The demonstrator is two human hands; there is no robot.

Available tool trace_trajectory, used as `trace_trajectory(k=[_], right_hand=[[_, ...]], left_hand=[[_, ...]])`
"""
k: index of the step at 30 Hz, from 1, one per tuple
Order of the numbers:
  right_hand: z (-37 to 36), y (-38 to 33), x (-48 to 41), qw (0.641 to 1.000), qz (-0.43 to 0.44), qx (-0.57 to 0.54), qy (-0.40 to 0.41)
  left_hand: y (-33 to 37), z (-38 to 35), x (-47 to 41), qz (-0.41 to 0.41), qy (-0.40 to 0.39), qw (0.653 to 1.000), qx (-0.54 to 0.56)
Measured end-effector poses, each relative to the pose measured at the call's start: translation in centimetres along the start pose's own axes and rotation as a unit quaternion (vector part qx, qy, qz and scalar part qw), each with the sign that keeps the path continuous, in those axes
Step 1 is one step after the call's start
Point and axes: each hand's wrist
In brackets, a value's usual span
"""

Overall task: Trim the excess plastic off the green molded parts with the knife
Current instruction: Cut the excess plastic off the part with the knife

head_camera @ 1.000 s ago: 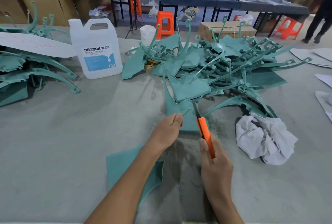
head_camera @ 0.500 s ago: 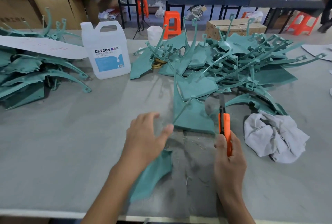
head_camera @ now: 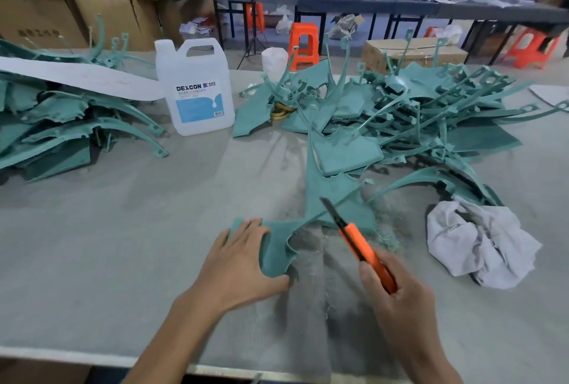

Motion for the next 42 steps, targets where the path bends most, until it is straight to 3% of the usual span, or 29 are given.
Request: trace_trajectory(k=[5,11,18,22,26,29,34,38,42], right_hand=[[1.0,-0.1,-1.3,0.968,0.032,0.149,-0.199],[0.8,-1.2,-3.0,0.946,0.067,0.166,-0.27],[0.5,-1.8,-3.2,0.937,0.122,0.257,-0.203],[0.1,-2.1,-2.4,0.936,0.136,0.226,-0.231],[-0.1,-2.4,-2.8,0.937,0.152,0.266,-0.166],[-1.1,-3.1,-1.4,0.938,0.177,0.244,-0.171],[-0.1,-1.8,-3.0,0.943,0.146,0.249,-0.165],[0.2,-1.2,-2.9,0.951,0.117,0.175,-0.226],[1.3,0.0,-3.5,0.957,0.14,0.181,-0.181]], left_hand=[[-0.8,-0.9,-0.5,0.005,0.01,0.999,0.038],[-0.9,-1.3,-0.5,0.023,0.033,0.998,0.05],[-0.7,-1.2,-0.4,0.024,0.033,0.998,0.047],[-0.5,-1.0,-0.4,0.027,0.03,0.998,0.045],[-0.4,-1.1,-0.4,0.026,0.036,0.998,0.042],[-0.2,-1.0,-0.4,0.035,0.042,0.998,0.043],[-0.2,-0.7,-0.4,0.041,0.038,0.998,0.041],[-0.7,-0.4,-0.5,0.025,0.023,0.999,0.013],[-1.2,-0.7,0.0,0.042,0.028,0.999,-0.015]])
Point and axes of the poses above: each hand's wrist, its own x-axis away from the middle knuckle, its own z-axis out of the back of the hand, y = z × x, and after that the axes turned 8 degrees about z, right-handed
